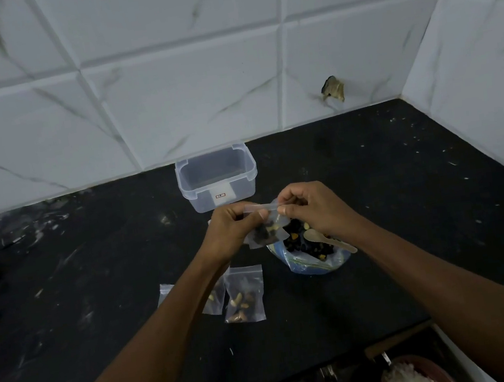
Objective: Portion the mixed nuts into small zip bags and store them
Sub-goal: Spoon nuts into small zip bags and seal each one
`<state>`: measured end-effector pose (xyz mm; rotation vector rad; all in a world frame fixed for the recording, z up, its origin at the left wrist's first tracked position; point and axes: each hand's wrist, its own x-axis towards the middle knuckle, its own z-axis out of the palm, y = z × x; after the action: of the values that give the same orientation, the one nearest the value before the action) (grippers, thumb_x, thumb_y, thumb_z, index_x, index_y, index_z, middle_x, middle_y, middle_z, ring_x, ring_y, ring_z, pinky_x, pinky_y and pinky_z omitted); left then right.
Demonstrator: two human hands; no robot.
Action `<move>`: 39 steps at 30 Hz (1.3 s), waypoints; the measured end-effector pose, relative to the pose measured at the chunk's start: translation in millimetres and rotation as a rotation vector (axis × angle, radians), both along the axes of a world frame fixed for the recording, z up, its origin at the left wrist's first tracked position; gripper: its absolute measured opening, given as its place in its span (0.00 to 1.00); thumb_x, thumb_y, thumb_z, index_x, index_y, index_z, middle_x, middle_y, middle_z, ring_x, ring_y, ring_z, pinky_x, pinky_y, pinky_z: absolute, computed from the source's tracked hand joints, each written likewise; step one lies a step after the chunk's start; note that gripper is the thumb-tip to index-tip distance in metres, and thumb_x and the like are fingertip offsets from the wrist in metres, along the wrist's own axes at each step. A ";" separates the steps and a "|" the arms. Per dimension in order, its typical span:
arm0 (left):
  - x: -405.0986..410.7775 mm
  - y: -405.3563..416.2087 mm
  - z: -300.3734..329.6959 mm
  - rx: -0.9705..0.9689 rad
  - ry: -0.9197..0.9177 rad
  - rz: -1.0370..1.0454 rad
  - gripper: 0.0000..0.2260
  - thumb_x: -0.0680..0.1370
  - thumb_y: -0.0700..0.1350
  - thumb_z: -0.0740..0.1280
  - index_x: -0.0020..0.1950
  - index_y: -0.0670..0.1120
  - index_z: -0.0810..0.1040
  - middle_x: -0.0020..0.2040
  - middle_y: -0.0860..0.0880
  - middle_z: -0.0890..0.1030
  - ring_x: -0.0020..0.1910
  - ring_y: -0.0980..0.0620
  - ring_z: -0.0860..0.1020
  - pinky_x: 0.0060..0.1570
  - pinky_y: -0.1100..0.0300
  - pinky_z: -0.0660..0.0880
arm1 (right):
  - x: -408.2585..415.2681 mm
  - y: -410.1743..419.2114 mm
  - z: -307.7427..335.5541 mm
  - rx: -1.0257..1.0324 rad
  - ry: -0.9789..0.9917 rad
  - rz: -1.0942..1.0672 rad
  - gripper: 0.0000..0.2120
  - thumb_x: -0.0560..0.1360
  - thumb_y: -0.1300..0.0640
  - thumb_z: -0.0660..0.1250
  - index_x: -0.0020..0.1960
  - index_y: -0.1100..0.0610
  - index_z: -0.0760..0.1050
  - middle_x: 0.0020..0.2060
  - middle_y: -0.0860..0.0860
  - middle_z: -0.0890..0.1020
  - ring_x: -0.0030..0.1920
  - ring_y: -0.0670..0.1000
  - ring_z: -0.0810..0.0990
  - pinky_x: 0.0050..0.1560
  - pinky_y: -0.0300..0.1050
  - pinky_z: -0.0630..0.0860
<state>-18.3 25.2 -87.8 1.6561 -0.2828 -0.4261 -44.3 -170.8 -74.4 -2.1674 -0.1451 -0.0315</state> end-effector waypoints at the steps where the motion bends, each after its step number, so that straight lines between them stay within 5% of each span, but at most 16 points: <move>1: -0.1 3.5 -0.1 -0.003 0.000 0.001 0.06 0.79 0.41 0.65 0.49 0.43 0.82 0.45 0.48 0.85 0.47 0.52 0.83 0.46 0.61 0.79 | 1.0 1.5 0.0 -0.001 0.001 0.000 0.03 0.75 0.61 0.69 0.45 0.54 0.80 0.37 0.46 0.81 0.37 0.40 0.78 0.41 0.36 0.75; 8: -4.3 33.5 -5.3 0.019 -0.039 0.085 0.08 0.80 0.41 0.64 0.49 0.40 0.83 0.47 0.43 0.84 0.49 0.47 0.82 0.52 0.55 0.79 | 3.0 19.1 -6.0 0.081 0.122 0.058 0.03 0.74 0.61 0.70 0.47 0.55 0.80 0.40 0.51 0.83 0.41 0.48 0.83 0.46 0.43 0.79; 15: -25.6 73.6 -15.9 0.104 0.035 0.139 0.09 0.80 0.41 0.64 0.52 0.39 0.82 0.47 0.43 0.85 0.47 0.44 0.83 0.50 0.50 0.81 | -3.2 58.4 -16.4 0.104 0.249 0.123 0.03 0.76 0.61 0.67 0.46 0.56 0.79 0.37 0.52 0.84 0.37 0.45 0.82 0.35 0.33 0.76; 19: -42.1 106.9 -25.6 0.265 0.061 0.169 0.07 0.79 0.38 0.65 0.49 0.44 0.84 0.45 0.46 0.85 0.45 0.46 0.84 0.45 0.54 0.82 | -10.4 91.2 -38.9 0.144 0.373 0.159 0.03 0.77 0.63 0.67 0.49 0.60 0.79 0.37 0.55 0.83 0.35 0.47 0.83 0.35 0.36 0.80; 24: -51.3 139.4 -48.7 0.474 0.089 0.230 0.05 0.77 0.38 0.69 0.45 0.44 0.85 0.41 0.43 0.85 0.43 0.39 0.83 0.46 0.44 0.80 | -18.7 126.5 -63.5 0.038 0.456 0.259 0.05 0.77 0.63 0.66 0.52 0.57 0.77 0.42 0.53 0.83 0.38 0.46 0.85 0.38 0.40 0.82; 30: -54.5 145.2 -64.3 0.703 0.092 0.171 0.04 0.78 0.43 0.68 0.46 0.50 0.82 0.45 0.52 0.83 0.44 0.58 0.82 0.39 0.68 0.74 | -20.2 143.5 -79.7 -0.219 0.355 0.307 0.06 0.78 0.59 0.65 0.54 0.54 0.77 0.50 0.50 0.81 0.47 0.45 0.81 0.50 0.44 0.80; 39: -45.1 141.0 -72.4 0.847 -0.075 0.222 0.03 0.76 0.46 0.71 0.48 0.53 0.81 0.42 0.56 0.80 0.39 0.58 0.80 0.43 0.56 0.80 | -16.9 121.8 -74.0 -0.215 0.205 0.180 0.08 0.77 0.58 0.66 0.55 0.55 0.80 0.48 0.49 0.83 0.47 0.44 0.81 0.50 0.42 0.80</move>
<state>-63.4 166.2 -160.2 2.5038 0.0508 -0.3305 -61.3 -48.9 -148.4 -2.3466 -0.2338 0.3214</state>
